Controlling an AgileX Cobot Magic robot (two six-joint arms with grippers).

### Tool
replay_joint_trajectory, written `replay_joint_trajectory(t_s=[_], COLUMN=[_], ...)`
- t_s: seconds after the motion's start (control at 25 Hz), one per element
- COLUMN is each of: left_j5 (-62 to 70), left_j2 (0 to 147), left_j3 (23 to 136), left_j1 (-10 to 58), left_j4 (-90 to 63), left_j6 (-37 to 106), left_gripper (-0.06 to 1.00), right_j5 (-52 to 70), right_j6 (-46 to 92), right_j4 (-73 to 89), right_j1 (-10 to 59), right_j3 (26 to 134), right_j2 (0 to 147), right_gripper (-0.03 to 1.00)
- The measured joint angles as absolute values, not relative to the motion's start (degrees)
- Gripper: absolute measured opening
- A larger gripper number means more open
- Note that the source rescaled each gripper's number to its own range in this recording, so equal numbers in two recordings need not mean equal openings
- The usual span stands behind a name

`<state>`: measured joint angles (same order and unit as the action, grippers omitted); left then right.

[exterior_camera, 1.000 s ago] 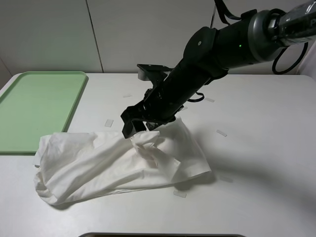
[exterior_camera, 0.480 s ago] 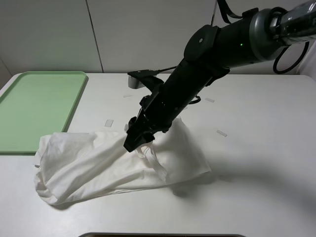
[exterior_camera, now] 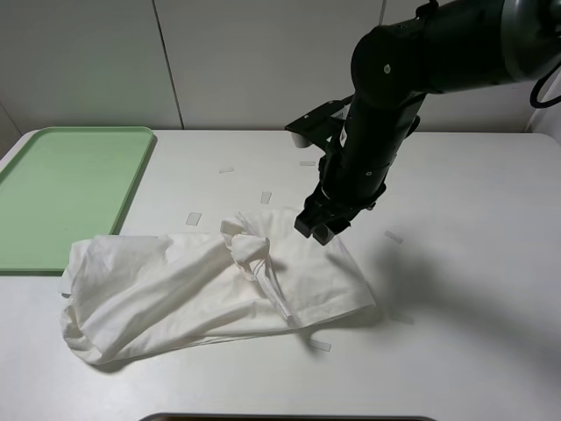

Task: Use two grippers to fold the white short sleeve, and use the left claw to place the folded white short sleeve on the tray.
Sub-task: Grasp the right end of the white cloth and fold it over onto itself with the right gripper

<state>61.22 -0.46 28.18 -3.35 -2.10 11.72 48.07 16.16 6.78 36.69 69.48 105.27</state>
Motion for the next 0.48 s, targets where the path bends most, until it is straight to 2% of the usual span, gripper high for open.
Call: replay_joint_trajectory(t_s=[0.12, 0.28, 0.48], left_j5=[61.22, 61.22, 61.22], left_j2=[-0.46, -0.46, -0.46], left_j3=[28.18, 28.18, 28.18], left_j1=[-3.35, -3.35, -3.35], left_j4=[-2.1, -2.1, -2.1], left_j6=[11.72, 11.72, 11.72], left_gripper=[1.0, 1.0, 1.0], right_j5=[42.78, 32.13, 25.79], right_j6=[8.06, 5.97, 4.65], right_j4=[-1.39, 0.0, 1.27], right_j1=[36.66, 37.31, 41.77], right_j3=[66.27, 61.64, 61.35], right_j2=[105.27, 106.71, 108.71], right_gripper=[0.6, 0.6, 0.6])
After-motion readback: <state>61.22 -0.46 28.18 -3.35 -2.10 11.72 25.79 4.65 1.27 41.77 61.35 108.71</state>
